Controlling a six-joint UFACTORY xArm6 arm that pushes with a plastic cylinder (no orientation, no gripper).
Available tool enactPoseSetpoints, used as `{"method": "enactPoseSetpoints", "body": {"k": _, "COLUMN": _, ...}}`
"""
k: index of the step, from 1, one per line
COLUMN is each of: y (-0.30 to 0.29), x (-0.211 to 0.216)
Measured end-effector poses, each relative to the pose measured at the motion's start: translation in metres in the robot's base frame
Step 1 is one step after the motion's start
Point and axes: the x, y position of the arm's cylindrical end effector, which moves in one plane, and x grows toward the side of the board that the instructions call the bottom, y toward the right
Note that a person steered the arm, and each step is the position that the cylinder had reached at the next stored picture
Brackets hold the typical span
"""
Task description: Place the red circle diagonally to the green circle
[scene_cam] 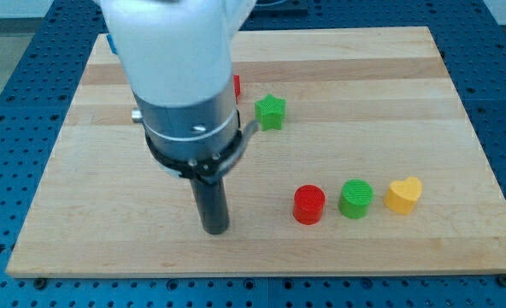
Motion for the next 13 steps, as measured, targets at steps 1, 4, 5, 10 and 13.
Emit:
{"method": "enactPoseSetpoints", "body": {"k": 1, "y": 0.024, "x": 0.001}}
{"method": "enactPoseSetpoints", "body": {"k": 4, "y": 0.108, "x": 0.001}}
{"method": "enactPoseSetpoints", "body": {"k": 5, "y": 0.119, "x": -0.001}}
{"method": "enactPoseSetpoints", "body": {"k": 10, "y": 0.114, "x": -0.055}}
{"method": "enactPoseSetpoints", "body": {"k": 13, "y": 0.093, "x": -0.061}}
